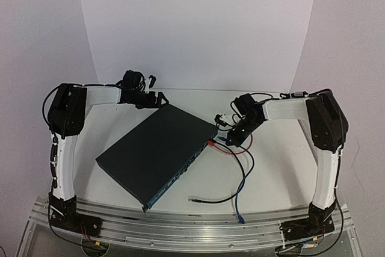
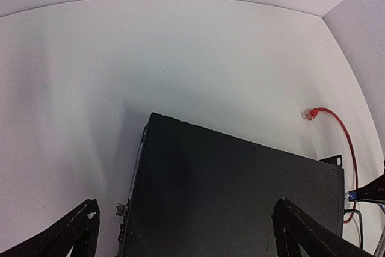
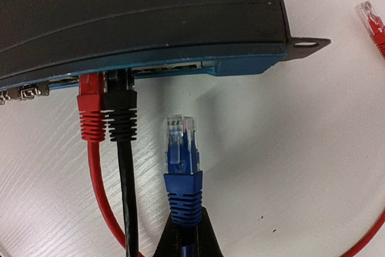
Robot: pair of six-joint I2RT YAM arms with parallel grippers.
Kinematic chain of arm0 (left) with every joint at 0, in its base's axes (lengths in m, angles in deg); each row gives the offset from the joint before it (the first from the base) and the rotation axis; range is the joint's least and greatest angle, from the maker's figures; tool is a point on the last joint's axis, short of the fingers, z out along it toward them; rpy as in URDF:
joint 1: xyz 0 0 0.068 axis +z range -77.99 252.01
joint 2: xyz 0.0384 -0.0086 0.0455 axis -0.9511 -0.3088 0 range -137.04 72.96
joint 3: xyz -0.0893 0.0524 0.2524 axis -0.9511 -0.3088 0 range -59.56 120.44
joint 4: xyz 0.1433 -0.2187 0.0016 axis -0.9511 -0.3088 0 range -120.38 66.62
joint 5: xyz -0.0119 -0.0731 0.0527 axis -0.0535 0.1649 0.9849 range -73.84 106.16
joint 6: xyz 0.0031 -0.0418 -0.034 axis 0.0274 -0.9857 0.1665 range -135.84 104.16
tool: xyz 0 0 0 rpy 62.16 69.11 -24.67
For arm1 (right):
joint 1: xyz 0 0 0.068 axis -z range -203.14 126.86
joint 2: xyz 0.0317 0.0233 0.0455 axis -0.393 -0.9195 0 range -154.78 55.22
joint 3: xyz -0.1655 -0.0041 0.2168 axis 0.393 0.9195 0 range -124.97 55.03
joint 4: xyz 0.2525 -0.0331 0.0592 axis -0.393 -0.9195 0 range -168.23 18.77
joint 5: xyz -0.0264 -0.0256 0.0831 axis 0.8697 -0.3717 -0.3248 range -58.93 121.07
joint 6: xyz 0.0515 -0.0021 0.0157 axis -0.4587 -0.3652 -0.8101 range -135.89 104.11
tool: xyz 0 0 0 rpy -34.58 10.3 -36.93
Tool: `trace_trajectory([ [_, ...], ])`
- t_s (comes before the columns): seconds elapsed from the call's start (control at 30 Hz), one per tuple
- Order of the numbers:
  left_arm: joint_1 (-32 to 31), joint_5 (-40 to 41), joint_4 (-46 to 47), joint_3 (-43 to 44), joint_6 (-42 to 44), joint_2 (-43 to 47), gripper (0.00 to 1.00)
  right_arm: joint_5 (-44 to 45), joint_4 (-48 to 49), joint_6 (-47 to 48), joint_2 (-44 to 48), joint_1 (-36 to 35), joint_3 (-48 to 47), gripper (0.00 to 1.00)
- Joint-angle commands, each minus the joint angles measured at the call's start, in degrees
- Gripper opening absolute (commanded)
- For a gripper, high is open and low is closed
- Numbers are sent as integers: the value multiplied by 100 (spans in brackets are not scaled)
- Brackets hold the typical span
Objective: Insert the plug into the switch port
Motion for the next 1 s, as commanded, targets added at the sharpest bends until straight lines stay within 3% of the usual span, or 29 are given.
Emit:
trace_trajectory([
  [0.0,31,-216,-144,479,205,-176,100,-276,9,81,-161,68,-289,0],
  [0.6,62,-354,-536,1056,646,-910,100,-772,0,63,-473,117,-636,0],
  [0.97,62,-929,-661,1199,801,-1135,100,-787,1,-5,-592,114,-765,0],
])
